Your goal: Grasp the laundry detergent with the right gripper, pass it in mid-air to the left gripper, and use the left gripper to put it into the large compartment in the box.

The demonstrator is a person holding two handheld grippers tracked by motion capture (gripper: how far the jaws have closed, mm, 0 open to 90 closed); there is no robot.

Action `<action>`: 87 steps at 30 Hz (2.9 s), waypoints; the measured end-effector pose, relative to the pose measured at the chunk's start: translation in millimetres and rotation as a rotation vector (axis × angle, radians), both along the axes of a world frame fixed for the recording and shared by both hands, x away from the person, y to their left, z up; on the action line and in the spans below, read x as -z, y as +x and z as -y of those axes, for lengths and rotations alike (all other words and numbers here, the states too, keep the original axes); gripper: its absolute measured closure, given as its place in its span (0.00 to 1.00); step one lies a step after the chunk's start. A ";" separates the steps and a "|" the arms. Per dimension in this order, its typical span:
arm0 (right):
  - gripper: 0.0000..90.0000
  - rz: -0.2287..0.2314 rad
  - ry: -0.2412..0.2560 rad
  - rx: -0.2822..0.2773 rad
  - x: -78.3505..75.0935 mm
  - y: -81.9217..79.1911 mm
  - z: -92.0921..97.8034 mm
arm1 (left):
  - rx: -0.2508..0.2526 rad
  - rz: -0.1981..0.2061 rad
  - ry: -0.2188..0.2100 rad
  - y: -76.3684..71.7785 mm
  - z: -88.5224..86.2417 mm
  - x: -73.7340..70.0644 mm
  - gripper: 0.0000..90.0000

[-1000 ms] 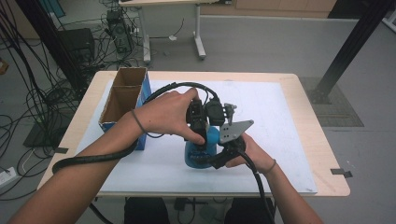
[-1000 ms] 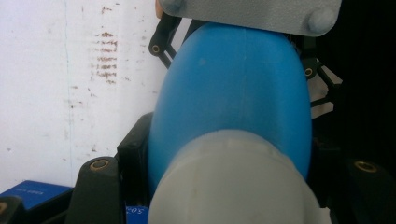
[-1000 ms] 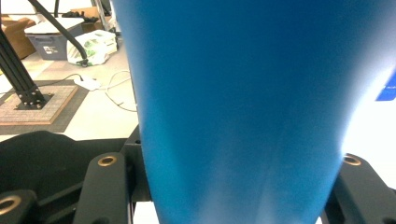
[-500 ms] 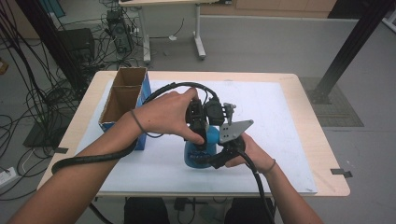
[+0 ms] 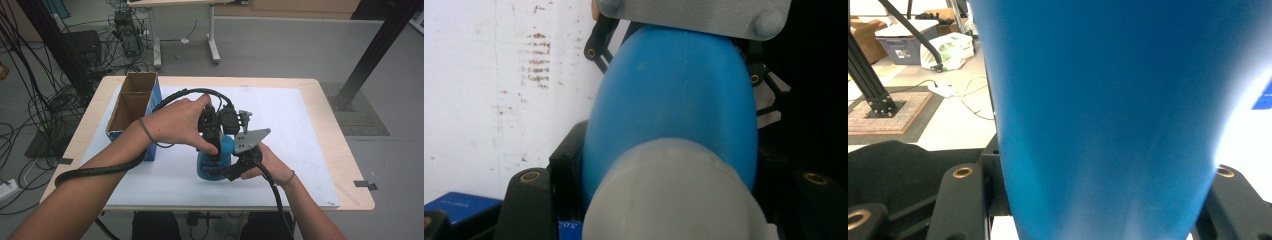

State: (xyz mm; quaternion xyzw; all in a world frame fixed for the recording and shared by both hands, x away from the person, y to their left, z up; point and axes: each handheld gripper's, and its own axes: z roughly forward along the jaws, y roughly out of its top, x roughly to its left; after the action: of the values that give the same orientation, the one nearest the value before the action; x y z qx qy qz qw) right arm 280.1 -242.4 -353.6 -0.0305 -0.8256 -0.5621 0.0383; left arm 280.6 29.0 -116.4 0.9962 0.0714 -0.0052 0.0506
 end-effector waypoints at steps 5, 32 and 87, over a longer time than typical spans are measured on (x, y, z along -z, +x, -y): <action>0.46 0.001 0.003 0.000 1.0 0.1 -0.1 | 0.000 0.001 0.000 -0.2 0.1 -0.2 0.41; 0.46 0.014 0.017 -0.006 3.2 2.6 0.5 | -0.001 0.013 0.001 -1.7 0.8 -1.6 0.41; 0.07 -0.014 0.051 0.070 7.7 -6.0 0.1 | -0.038 0.037 -0.004 -5.7 -3.3 -8.5 0.41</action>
State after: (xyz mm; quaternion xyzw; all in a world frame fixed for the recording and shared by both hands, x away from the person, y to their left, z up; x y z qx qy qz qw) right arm 274.1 -242.5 -361.3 -0.0625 -0.8092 -0.5837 0.0253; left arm 274.9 32.2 -107.9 0.9945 0.0892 0.0139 0.0540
